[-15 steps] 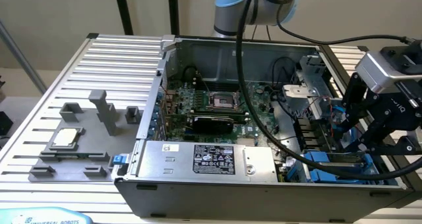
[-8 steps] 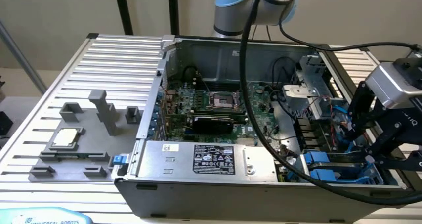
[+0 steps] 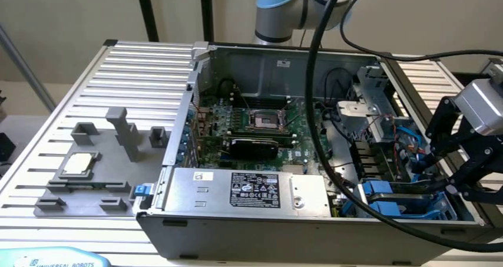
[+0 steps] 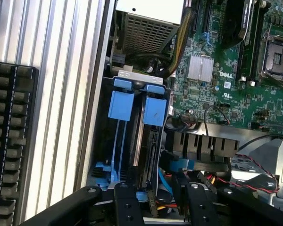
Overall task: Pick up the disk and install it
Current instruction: 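Insert the first disk wire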
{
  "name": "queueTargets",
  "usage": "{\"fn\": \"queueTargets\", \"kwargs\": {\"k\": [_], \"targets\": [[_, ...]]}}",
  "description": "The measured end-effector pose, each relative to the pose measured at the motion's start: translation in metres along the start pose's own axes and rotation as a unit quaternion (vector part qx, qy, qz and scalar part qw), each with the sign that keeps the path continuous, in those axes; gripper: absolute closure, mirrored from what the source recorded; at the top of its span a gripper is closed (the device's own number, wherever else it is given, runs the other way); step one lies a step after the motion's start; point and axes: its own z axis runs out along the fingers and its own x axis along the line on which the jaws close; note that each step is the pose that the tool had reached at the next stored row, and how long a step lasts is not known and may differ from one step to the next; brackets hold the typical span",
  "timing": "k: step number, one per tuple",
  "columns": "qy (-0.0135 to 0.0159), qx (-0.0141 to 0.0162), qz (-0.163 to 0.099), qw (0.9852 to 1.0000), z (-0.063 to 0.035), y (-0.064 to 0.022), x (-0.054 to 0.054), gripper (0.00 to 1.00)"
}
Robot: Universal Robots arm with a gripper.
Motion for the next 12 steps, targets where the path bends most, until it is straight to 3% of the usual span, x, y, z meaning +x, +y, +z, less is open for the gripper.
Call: {"fn": "queueTargets", "kwargs": {"k": [8, 10, 12], "targets": [[-0.0042, 0.002, -0.01, 0.9999, 0.0037, -0.0045, 0.0028, 0.58], [-0.0049, 0.0026, -0.013, 0.9999, 0.0039, -0.0059, 0.0032, 0.66], [-0.0056, 0.0026, -0.015, 0.9999, 0.0038, -0.0075, 0.0036, 0.66]]}}
